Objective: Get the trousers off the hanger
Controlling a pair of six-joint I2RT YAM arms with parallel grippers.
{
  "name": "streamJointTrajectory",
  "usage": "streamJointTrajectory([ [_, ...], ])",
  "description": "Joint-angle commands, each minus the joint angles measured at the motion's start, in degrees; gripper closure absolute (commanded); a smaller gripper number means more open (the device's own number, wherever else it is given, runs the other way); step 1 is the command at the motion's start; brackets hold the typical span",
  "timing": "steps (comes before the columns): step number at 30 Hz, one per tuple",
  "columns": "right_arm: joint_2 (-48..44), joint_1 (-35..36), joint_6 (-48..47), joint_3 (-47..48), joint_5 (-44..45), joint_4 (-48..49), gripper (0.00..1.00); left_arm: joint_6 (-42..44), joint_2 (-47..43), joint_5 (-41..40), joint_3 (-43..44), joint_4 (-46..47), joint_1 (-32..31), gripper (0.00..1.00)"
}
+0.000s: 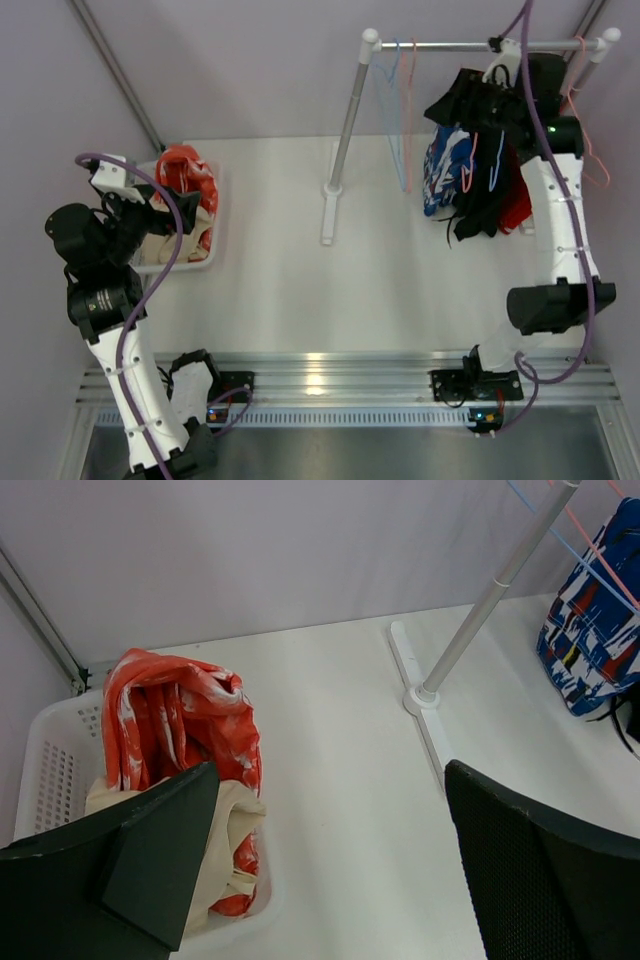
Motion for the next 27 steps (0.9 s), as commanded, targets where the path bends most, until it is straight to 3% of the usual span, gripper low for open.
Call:
streamJointTrajectory([
  [1, -8.8, -6.3, -2.0, -0.5, -2.9, 1.4, 0.38, -1.2, -0.5, 1.7, 1.3, 2.4, 0.2, 0.01],
  [6, -13.6, -12.4, -2.9, -4.4, -3.9, 0.0, 0.22, -3.0, -0.3, 2.1, 1.0, 3.5, 0.2, 0.01],
  [8, -14.0, -13.6, -3.0, -6.6, -3.6, 0.5, 0.21, -4.0, -0.4, 2.2, 0.9, 4.2, 0.2, 0.01],
  [13, -10.1, -15.1, -1.4, -6.8, -3.4, 1.5, 0.29, -4.2, -0.3, 2.1, 0.8, 4.5, 0.2, 0.01],
  [27, 0.0, -11.8, 2.5, -5.6, 1.6, 10.2, 0.34, -4.2, -0.8, 1.4, 0.2, 4.8, 0.2, 0.01],
])
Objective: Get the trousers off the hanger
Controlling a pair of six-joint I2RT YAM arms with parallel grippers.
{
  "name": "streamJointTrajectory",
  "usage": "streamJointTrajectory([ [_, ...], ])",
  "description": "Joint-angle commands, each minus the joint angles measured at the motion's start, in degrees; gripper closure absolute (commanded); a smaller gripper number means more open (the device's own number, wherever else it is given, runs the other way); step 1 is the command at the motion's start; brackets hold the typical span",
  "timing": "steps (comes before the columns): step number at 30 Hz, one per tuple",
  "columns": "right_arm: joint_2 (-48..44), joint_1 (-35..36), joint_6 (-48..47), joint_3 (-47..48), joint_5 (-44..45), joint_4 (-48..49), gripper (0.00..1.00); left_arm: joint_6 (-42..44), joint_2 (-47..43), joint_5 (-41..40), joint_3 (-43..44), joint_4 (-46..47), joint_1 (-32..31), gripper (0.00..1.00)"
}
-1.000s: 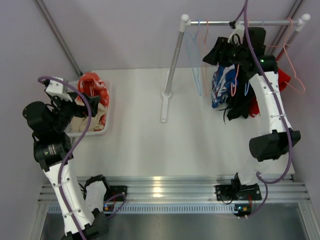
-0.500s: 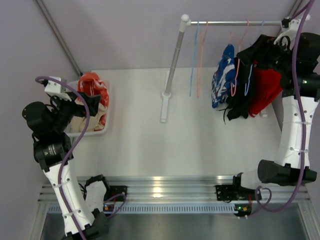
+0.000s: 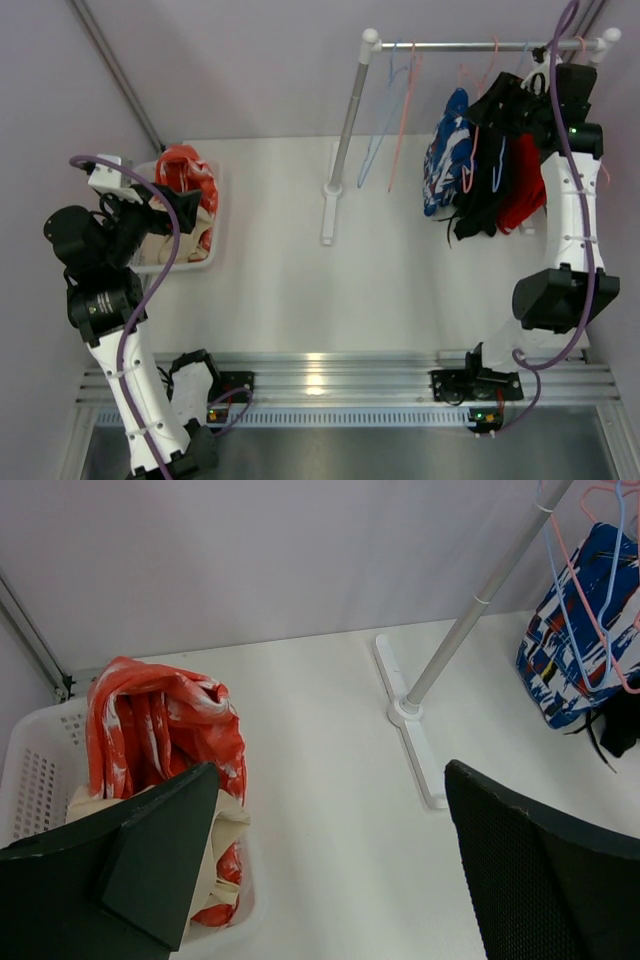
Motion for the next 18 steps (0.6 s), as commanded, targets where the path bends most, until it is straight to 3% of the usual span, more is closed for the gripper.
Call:
streamJointTrajectory([
  [1, 1.6, 1.8, 0.7, 0.4, 0.9, 6.6, 0.35, -0.9, 0.0, 0.4, 0.2, 3.0, 0.2, 0.01],
  [18, 5.6, 4.1, 9.1, -1.4, -4.3, 15.7, 0.63, -1.6, 0.6, 0.7, -1.0, 3.7, 0.2, 0.01],
])
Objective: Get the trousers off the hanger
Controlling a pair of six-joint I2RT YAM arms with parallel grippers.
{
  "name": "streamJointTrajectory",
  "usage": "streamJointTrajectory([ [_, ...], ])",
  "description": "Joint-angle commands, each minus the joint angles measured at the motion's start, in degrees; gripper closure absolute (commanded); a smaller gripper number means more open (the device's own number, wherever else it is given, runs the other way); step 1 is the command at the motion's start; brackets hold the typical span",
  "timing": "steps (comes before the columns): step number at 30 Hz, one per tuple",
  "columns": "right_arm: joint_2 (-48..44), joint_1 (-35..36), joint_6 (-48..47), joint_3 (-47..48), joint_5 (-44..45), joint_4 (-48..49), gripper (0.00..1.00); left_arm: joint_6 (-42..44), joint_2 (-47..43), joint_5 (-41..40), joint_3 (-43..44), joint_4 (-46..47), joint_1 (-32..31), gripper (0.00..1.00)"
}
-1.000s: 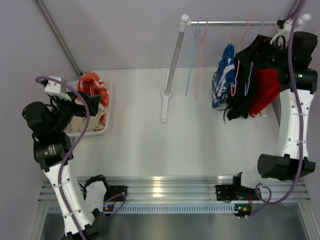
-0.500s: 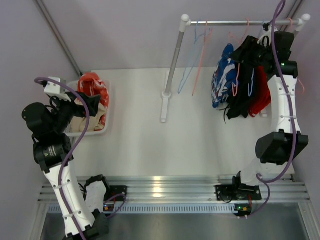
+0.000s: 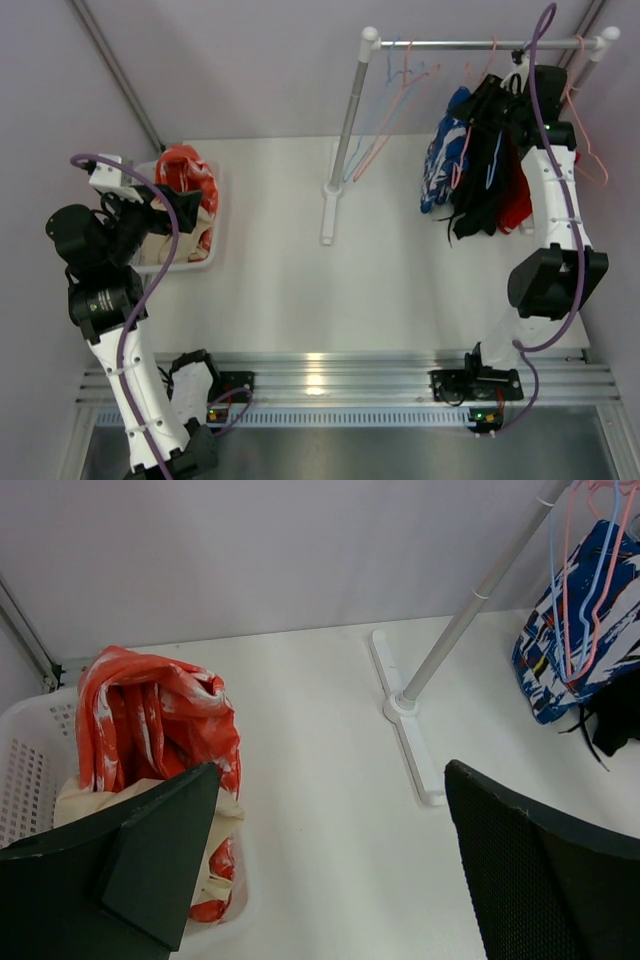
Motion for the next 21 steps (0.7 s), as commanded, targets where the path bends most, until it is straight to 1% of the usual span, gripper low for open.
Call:
streamJointTrajectory([
  [1, 0.5, 0.7, 3.5, 0.7, -3.8, 6.4, 0.65, -0.5, 0.4, 0.6, -0.2, 3.6, 0.2, 0.01],
  [2, 0.4, 0.7, 3.9, 0.5, -4.0, 7.2, 0.71, -0.5, 0.4, 0.5, -0.2, 3.6, 0.2, 0.01],
  [5, 0.4, 0.6, 4.7, 0.5, -5.1, 7.8, 0.78, -0.4, 0.5, 0.5, -0.2, 3.7, 0.2, 0.01],
  [6, 0.5, 0.6, 4.9, 0.5, -5.4, 7.8, 0.85, -0.5, 0.6, 0.5, -0.2, 3.7, 0.2, 0.01],
  [8, 0.3, 0.6, 5.4, 0.4, -5.9, 7.8, 0.9, -0.6, 0.6, 0.5, -0.2, 3.8, 0.2, 0.01],
  [9, 0.1, 0.6, 5.7, 0.2, -6.7, 8.2, 0.96, -0.7, 0.7, 0.6, -0.4, 3.9, 0.2, 0.01],
  [10, -0.1, 0.5, 6.1, 0.1, -7.1, 8.6, 0.99, -0.7, 0.7, 0.5, -0.5, 3.9, 0.2, 0.01],
  [14, -1.7, -0.4, 10.2, -1.7, -10.7, 13.6, 1.0, -1.0, 0.8, 0.6, -0.7, 4.2, 0.2, 0.01],
  [15, -2.5, -0.8, 12.5, -2.1, -12.4, 16.6, 1.0, -1.0, 0.8, 0.6, -0.7, 4.3, 0.2, 0.01],
  [17, -3.2, -1.7, 14.6, -2.0, -13.5, 19.3, 1.0, -1.2, 0.8, 0.7, -0.5, 4.4, 0.2, 0.01],
  [19, -4.3, -2.3, 18.3, -2.0, -15.2, 23.7, 1.0, -1.3, 0.7, 1.0, -0.5, 4.3, 0.2, 0.01],
  [21, -4.7, -3.4, 21.8, -1.7, -16.4, 26.0, 1.0, -1.3, 0.6, 1.0, -0.3, 4.5, 0.1, 0.01],
])
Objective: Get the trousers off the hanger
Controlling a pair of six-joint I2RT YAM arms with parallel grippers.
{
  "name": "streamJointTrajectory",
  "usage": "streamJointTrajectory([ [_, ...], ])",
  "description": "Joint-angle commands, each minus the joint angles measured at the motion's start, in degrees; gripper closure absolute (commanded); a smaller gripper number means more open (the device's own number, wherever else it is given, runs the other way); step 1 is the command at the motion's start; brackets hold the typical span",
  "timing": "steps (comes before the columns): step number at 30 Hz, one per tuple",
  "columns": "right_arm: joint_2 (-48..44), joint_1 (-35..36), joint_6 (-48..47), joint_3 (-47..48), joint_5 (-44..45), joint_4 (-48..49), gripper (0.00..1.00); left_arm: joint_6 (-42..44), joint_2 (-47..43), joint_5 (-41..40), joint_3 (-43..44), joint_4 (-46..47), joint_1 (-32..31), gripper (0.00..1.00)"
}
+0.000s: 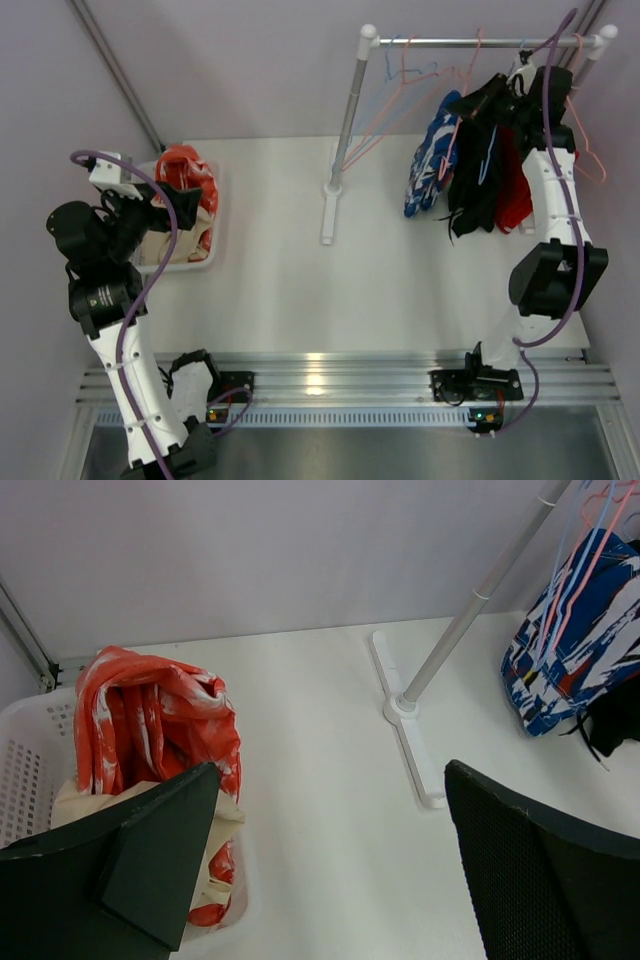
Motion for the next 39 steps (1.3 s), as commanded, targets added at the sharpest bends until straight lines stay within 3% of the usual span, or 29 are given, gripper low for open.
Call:
streamJointTrajectory([
  [1, -6.0, -1.9, 7.9, 2.1, -6.5, 16.7, 1.0, -0.7, -0.3, 0.9, 0.1, 3.2, 0.2, 0.01],
  [11, -13.0, -4.4, 16.4, -0.4, -12.5, 23.4, 1.0, -1.2, -1.3, 0.2, 0.4, 3.7, 0.2, 0.01],
  [24, -26.7, -5.6, 20.6, -14.1, -22.6, 24.9, 1.0, -0.8, -2.0, -0.5, 1.5, 4.0, 0.2, 0.01],
  [33, -39.5, -5.7, 17.8, -24.8, -32.7, 21.0, 1.0, 1.8, -3.8, -0.1, 1.3, 1.8, 0.2, 0.01],
  [39, -48.4, -5.7, 8.3, -25.0, -41.6, 6.7, 1.0, 2.8, -5.8, -0.2, 0.4, -0.8, 0.2, 0.01],
])
